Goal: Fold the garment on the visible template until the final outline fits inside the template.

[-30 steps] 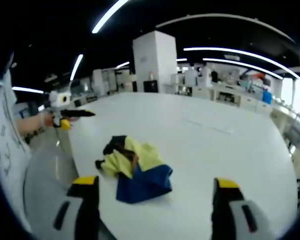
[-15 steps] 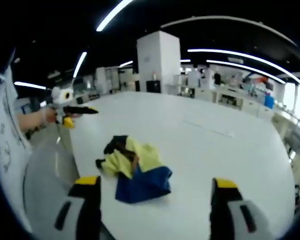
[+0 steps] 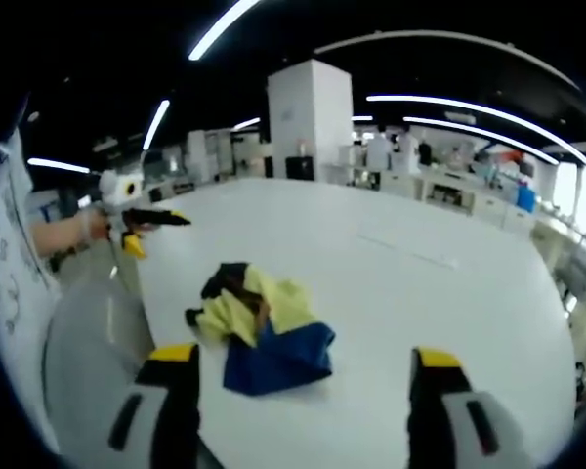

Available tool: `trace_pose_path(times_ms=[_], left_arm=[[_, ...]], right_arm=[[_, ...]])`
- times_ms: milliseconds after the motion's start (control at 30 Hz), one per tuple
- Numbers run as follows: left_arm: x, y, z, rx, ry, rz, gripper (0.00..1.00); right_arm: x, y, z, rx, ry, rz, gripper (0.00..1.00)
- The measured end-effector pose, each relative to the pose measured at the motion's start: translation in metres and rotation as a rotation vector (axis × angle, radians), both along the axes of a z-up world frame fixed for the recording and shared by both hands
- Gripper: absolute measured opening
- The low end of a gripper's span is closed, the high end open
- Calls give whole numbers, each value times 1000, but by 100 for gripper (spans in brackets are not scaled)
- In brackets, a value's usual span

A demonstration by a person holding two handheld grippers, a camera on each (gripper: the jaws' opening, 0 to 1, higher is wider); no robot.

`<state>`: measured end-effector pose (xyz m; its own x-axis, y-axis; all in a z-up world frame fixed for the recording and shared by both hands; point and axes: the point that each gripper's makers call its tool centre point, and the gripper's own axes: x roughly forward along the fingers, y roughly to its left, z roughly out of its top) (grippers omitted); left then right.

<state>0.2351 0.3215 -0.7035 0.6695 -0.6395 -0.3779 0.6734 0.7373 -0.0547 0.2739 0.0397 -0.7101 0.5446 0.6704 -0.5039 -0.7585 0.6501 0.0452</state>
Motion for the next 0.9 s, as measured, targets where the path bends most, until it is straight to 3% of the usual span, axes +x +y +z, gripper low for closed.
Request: trace_pose_path(times_ms=[600, 667, 700, 767, 867, 900], left_arm=[[6, 6, -10, 10, 7, 20, 74], [10, 10, -16, 46, 1, 17, 69], [12, 12, -19, 99, -9, 10, 66], [15, 4, -13, 83, -41, -6, 57], [25, 6, -21, 180, -55, -28, 47], [29, 5, -23, 176, -56, -33, 45]], right_arm=[[-1, -4, -7, -44, -9, 13, 77], [0, -2, -8, -59, -19, 26, 73], [0, -1, -8, -67, -24, 41, 71], [-1, 2, -14, -103, -15, 77, 71], [0, 8, -23, -164, -20, 126, 66], [0, 10, -23, -172, -24, 136, 64]])
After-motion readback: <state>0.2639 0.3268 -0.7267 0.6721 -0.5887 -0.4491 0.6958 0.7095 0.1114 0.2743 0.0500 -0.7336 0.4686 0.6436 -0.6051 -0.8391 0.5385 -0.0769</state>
